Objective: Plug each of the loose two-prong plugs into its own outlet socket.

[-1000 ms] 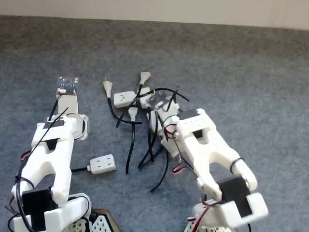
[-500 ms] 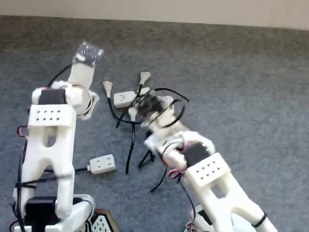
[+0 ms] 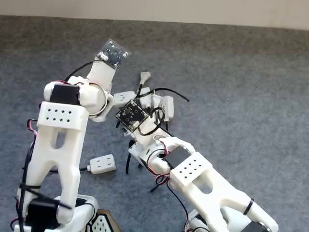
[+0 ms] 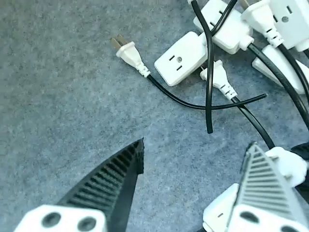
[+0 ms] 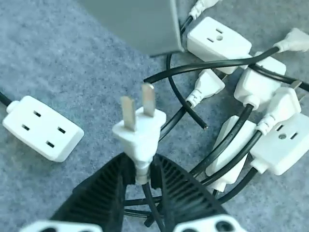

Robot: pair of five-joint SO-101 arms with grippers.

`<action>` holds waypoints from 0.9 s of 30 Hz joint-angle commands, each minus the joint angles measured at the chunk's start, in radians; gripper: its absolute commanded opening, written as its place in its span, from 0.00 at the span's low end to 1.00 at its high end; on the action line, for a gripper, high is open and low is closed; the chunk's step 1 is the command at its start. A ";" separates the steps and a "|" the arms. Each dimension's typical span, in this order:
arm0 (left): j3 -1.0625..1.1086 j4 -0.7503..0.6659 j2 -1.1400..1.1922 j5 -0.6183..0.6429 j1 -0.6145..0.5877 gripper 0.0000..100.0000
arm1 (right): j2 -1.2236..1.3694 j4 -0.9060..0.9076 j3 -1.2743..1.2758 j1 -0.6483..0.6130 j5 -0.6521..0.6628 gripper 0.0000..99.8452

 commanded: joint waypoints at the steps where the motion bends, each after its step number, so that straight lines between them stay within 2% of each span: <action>1: 0.048 0.006 -0.091 -0.008 0.041 0.33 | -0.004 -0.022 -0.036 0.028 -0.048 0.01; 7: 0.191 -0.046 -0.240 0.052 0.081 0.32 | 0.001 -0.021 -0.038 0.027 -0.060 0.01; 18: 0.492 -0.367 -0.317 0.196 0.076 0.32 | 0.004 -0.018 -0.038 0.021 -0.098 0.01; 27: 0.568 -0.417 -0.311 0.224 0.079 0.32 | -0.004 -0.016 -0.038 0.027 -0.097 0.01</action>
